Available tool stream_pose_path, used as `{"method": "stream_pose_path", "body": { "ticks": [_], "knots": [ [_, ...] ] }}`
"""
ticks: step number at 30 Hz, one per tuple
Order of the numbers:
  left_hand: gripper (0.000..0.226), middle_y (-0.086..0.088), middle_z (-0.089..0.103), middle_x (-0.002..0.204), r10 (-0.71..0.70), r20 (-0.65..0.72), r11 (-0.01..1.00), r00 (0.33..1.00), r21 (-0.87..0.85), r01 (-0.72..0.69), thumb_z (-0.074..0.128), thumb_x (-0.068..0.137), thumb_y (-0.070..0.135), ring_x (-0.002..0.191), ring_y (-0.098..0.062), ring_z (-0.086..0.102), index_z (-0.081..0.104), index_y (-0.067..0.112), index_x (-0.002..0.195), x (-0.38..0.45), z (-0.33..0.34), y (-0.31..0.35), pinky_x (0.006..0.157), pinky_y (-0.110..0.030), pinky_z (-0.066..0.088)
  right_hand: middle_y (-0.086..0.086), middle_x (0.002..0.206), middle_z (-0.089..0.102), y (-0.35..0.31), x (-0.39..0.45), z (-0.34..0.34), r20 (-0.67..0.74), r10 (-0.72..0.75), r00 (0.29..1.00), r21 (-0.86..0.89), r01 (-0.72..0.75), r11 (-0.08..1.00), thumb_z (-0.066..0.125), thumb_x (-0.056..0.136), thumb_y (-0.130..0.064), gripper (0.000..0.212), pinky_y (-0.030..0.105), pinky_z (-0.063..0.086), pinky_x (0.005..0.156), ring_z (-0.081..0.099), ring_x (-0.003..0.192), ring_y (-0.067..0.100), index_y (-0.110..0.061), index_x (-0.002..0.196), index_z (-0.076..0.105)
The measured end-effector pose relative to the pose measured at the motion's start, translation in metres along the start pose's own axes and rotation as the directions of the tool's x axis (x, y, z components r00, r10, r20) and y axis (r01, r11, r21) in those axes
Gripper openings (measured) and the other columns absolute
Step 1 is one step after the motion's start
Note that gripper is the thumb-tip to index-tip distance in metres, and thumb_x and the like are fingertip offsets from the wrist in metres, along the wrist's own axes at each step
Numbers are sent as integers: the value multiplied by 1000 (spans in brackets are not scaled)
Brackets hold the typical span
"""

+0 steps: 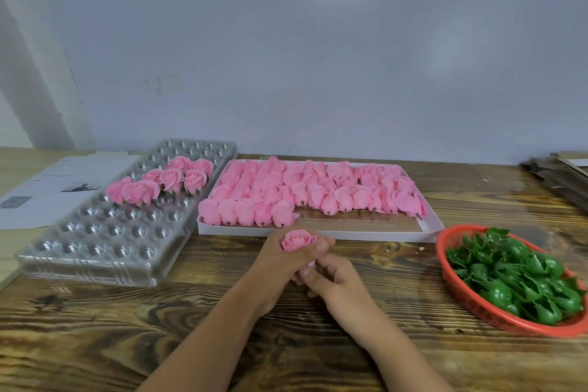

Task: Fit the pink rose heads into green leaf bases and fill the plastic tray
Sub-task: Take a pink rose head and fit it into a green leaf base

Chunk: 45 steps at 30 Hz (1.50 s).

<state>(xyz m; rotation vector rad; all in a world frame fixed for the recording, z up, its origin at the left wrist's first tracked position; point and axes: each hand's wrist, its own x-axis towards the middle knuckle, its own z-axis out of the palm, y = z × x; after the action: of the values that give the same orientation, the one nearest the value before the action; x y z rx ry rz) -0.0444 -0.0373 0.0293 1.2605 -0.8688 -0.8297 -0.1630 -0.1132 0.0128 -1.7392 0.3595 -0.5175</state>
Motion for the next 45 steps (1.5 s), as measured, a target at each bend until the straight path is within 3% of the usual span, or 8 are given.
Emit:
{"method": "stream_pose_path", "body": {
  "ticks": [6, 10, 18, 23, 27, 33, 40, 45],
  "knots": [
    [18, -7, 78, 104, 57, 12, 997, 998, 43, -58, 76, 78, 45, 96, -18, 73, 81, 31, 87, -1, 1, 1, 83, -30, 60, -4, 89, 71, 5, 0, 6, -38, -38, 999, -34, 37, 999, 62, 86, -30, 24, 20, 49, 75, 64, 81, 4, -31, 110, 66],
    [11, 0, 78, 105, 94, 29, 995, 995, 42, -95, 76, 80, 41, 94, -14, 73, 80, 32, 86, -2, 4, 0, 80, -27, 59, 9, 86, 68, 11, 1, 10, -171, -98, 980, -122, 77, 990, 60, 77, -44, 26, 36, 51, 72, 61, 73, 17, -31, 99, 67],
    [18, 0, 75, 118, 82, 23, 996, 996, 34, -82, 83, 70, 35, 102, -18, 73, 75, 36, 87, 0, 5, -2, 81, -33, 60, 0, 79, 68, 17, 2, 6, -242, -115, 963, -262, 49, 964, 55, 80, -49, 25, 31, 52, 66, 61, 70, 8, -29, 90, 65],
    [15, -8, 74, 115, 61, -13, 998, 998, 31, -60, 72, 82, 43, 90, -19, 71, 77, 32, 90, 1, 5, -3, 84, -45, 58, 11, 83, 67, 7, 0, 7, -193, -35, 981, -136, 8, 991, 59, 80, -47, 25, 40, 51, 71, 58, 68, 16, -30, 96, 66],
    [30, -5, 76, 103, 25, -26, 999, 999, 35, -24, 65, 89, 51, 86, -23, 70, 77, 28, 104, -1, 4, 1, 68, -29, 57, -2, 85, 70, 0, -1, 5, -74, 57, 996, 64, -52, 997, 56, 98, -18, 20, 30, 53, 66, 65, 81, 12, -29, 110, 68],
    [32, 1, 74, 116, 37, 7, 999, 999, 8, -37, 67, 87, 51, 108, -14, 71, 76, 30, 109, -2, 3, 3, 79, -25, 59, 12, 112, 73, -6, -1, -1, -23, 188, 982, 442, -159, 883, 57, 96, -25, 29, 27, 57, 68, 71, 100, 27, -14, 119, 70],
    [30, 4, 71, 128, 95, 48, 995, 994, 10, -95, 78, 81, 43, 117, -17, 68, 71, 18, 96, -1, 2, -1, 89, -29, 58, 19, 118, 70, -2, 1, -3, 89, 187, 978, 645, -200, 737, 67, 82, -21, 42, 31, 59, 83, 69, 102, 25, -4, 121, 65],
    [37, 6, 70, 122, 185, -38, 982, 982, 34, -184, 79, 78, 50, 111, -12, 68, 71, 36, 112, 0, 3, 3, 88, -28, 58, 16, 109, 72, 0, 3, -5, 70, 202, 977, 689, -194, 699, 65, 86, -14, 36, 29, 58, 79, 70, 95, 21, -6, 121, 65]
  ]
}}
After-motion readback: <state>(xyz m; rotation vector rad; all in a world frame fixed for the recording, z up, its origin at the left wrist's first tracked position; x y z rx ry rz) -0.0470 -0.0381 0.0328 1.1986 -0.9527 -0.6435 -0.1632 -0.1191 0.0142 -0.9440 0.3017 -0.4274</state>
